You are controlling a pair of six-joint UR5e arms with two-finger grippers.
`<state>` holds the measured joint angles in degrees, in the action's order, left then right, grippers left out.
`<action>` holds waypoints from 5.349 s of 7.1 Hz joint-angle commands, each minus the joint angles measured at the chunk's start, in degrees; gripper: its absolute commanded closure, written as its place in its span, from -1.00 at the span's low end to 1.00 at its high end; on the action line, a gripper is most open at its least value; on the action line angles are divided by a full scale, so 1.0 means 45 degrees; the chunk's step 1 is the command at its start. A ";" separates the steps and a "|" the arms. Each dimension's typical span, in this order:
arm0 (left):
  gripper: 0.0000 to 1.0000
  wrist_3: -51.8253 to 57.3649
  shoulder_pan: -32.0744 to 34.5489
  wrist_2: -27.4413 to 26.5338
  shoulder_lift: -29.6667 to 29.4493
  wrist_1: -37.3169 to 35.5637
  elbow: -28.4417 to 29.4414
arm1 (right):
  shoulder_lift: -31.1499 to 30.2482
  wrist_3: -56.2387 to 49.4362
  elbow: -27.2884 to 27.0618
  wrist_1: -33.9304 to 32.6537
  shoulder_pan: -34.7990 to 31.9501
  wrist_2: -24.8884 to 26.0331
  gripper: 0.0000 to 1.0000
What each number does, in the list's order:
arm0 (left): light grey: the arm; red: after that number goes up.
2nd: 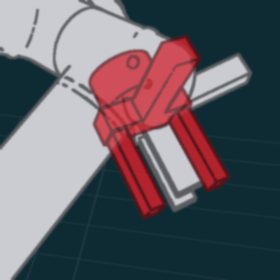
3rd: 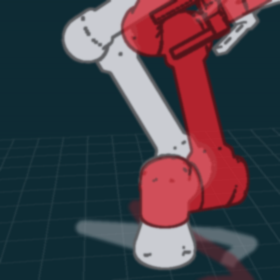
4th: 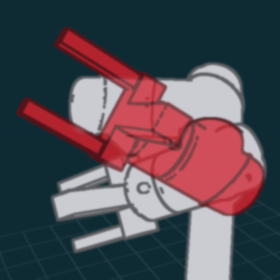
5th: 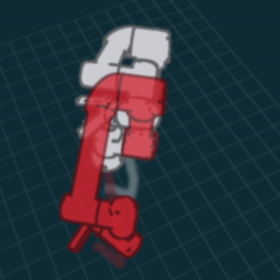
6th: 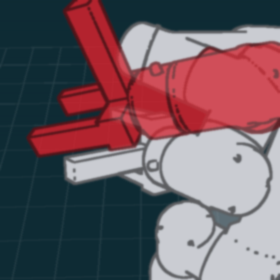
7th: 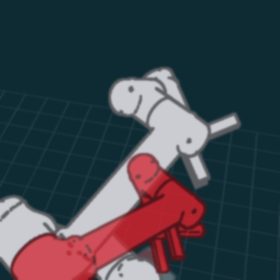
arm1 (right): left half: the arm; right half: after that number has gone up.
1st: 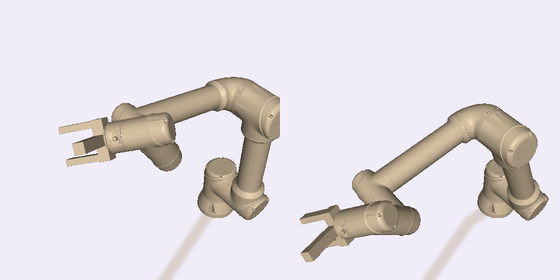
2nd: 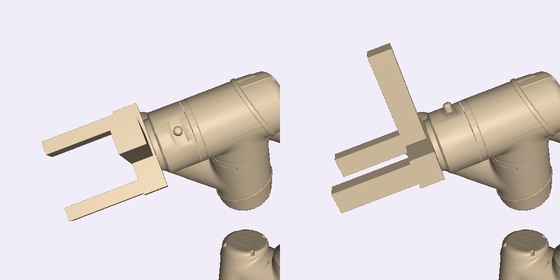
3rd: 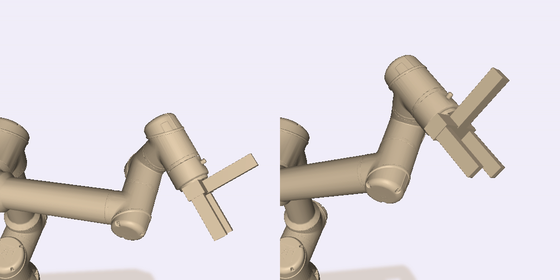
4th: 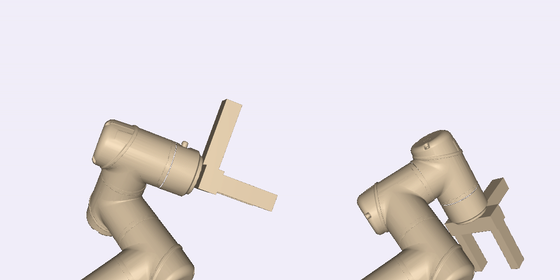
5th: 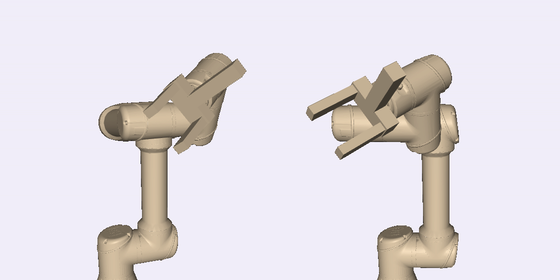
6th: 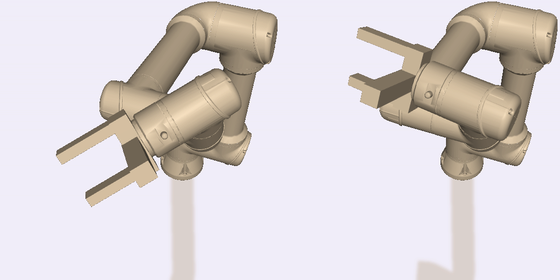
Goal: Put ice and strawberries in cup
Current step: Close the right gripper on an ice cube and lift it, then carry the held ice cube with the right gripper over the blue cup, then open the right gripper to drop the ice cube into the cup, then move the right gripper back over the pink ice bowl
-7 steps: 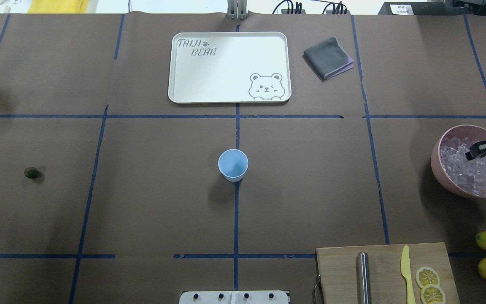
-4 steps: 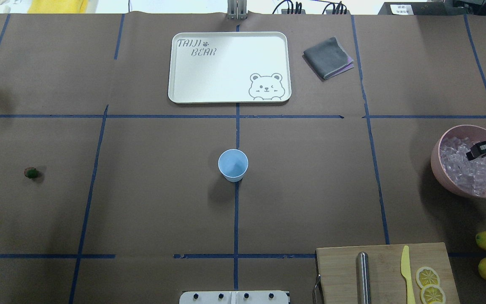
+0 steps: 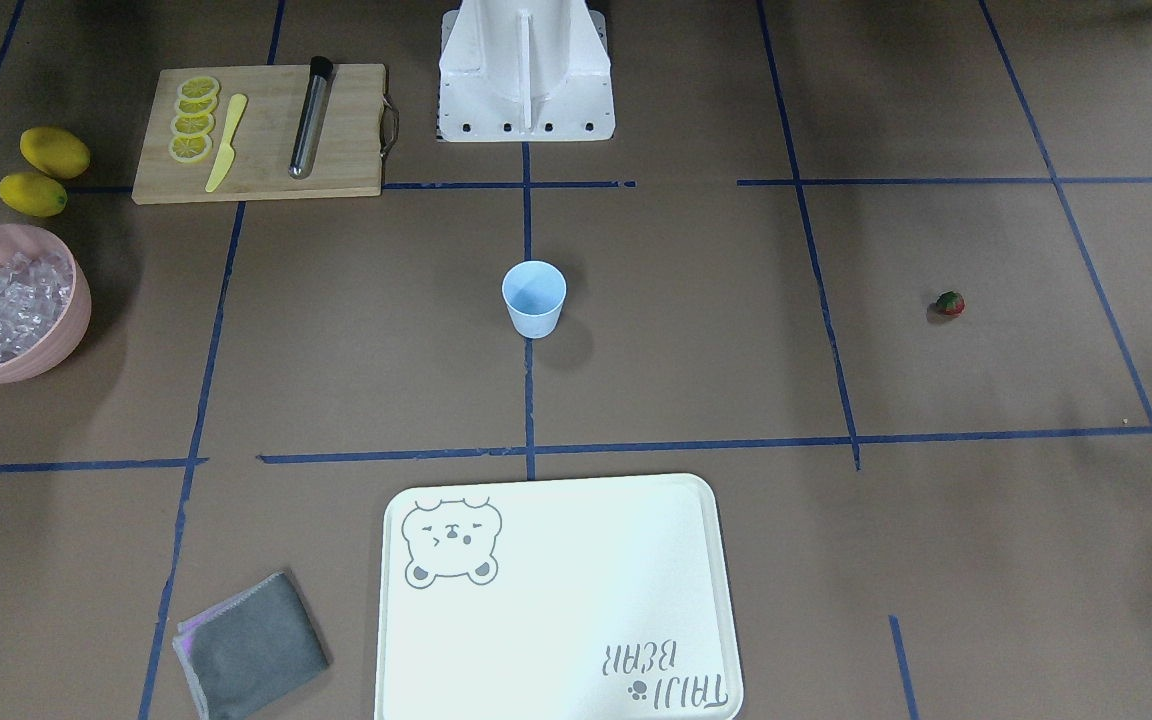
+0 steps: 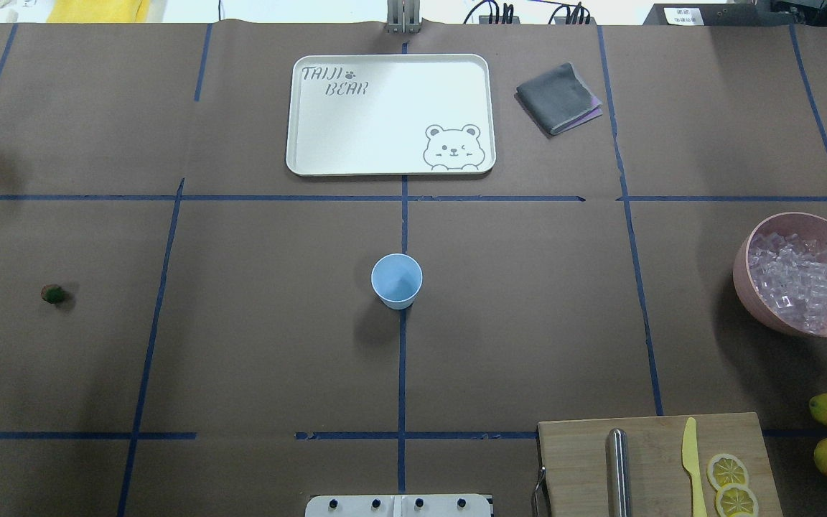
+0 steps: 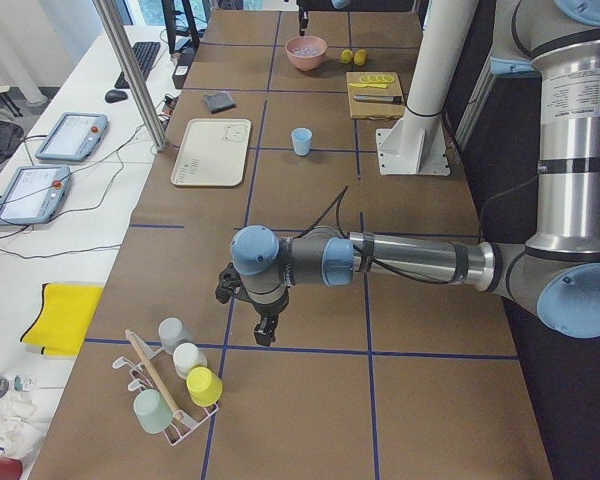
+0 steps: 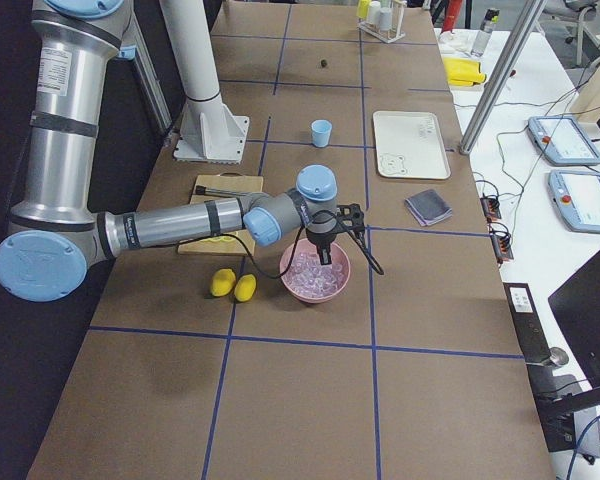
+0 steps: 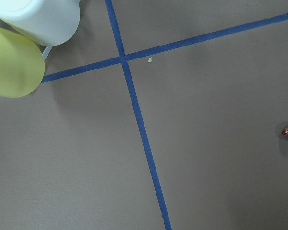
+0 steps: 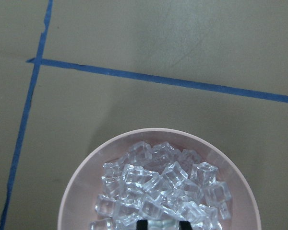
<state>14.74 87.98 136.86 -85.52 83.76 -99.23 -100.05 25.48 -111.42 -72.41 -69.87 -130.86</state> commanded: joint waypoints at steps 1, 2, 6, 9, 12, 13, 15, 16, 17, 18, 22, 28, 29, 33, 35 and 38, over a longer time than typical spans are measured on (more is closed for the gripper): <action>-1.00 0.0005 0.0000 0.0015 0.0000 0.0000 0.0000 | 0.0491 0.0041 -0.1524 -0.2200 -0.0411 -0.0042 0.99; -1.00 0.0005 0.0000 0.0015 0.0000 0.0000 -0.0019 | 0.0882 0.0389 -0.1568 -0.2267 -0.0257 -0.0061 1.00; -1.00 0.0005 0.0000 0.0015 0.0000 -0.0019 0.0000 | 0.3809 0.5209 -0.1588 -0.2346 0.3115 0.0871 1.00; -1.00 0.0005 0.0000 0.0015 0.0000 -0.0019 0.0000 | 0.6712 0.8955 -0.1433 -0.3526 0.6470 0.3071 1.00; -1.00 -0.0014 0.0000 0.0015 0.0000 -0.0019 0.0000 | 1.0854 1.0735 -0.0191 -0.6702 0.8431 0.5130 1.00; -1.00 0.0005 0.0000 -0.0004 0.0000 -0.0039 0.0019 | 1.2084 1.1363 0.1017 -0.6702 0.9016 0.5966 1.00; -1.00 0.0005 0.0000 -0.0004 0.0000 -0.0058 0.0020 | 1.3692 1.2205 0.3187 -0.6604 0.9741 0.6596 1.00; -1.00 0.0005 0.0000 -0.0004 0.0000 -0.0058 0.0020 | 1.3853 1.2286 0.3796 -0.6159 0.9957 0.6986 1.00; -1.00 -0.0014 0.0000 -0.0004 0.0000 -0.0078 0.0039 | 1.3738 1.2268 0.4073 -0.5942 1.0018 0.7029 1.00; -1.00 0.0005 0.0000 -0.0004 0.0000 -0.0078 0.0039 | 1.3640 1.2094 0.4076 -0.5940 1.0018 0.7145 1.00; -1.00 -0.0014 0.0000 -0.0004 0.0000 -0.0059 0.0020 | 1.3347 1.1820 0.4095 -0.5940 1.0018 0.7420 0.99; -1.00 -0.0015 0.0000 -0.0004 0.0000 -0.0058 0.0020 | 1.3113 1.1664 0.3533 -0.5959 0.9728 0.7051 -0.99; -1.00 -0.0015 0.0000 -0.0004 0.0000 -0.0058 0.0020 | 1.2687 1.0270 0.3123 -0.5979 0.9049 0.5908 -0.99; -1.00 -0.0015 0.0000 -0.0004 0.0000 -0.0020 0.0078 | 0.8945 0.5100 0.0566 -0.5882 0.5672 0.3130 -0.99; -1.00 -0.0015 0.0000 0.0015 0.0000 -0.0019 0.0059 | 0.6852 0.1506 0.0132 -0.5862 0.3739 0.2132 -0.99; -1.00 -0.0015 0.0000 0.0015 0.0000 -0.0059 0.0020 | 0.4235 -0.3730 -0.0180 -0.5862 0.0867 0.0333 -0.99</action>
<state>14.68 87.98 136.93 -85.51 83.51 -99.09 -76.07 17.92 -111.42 -98.79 -61.25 -126.91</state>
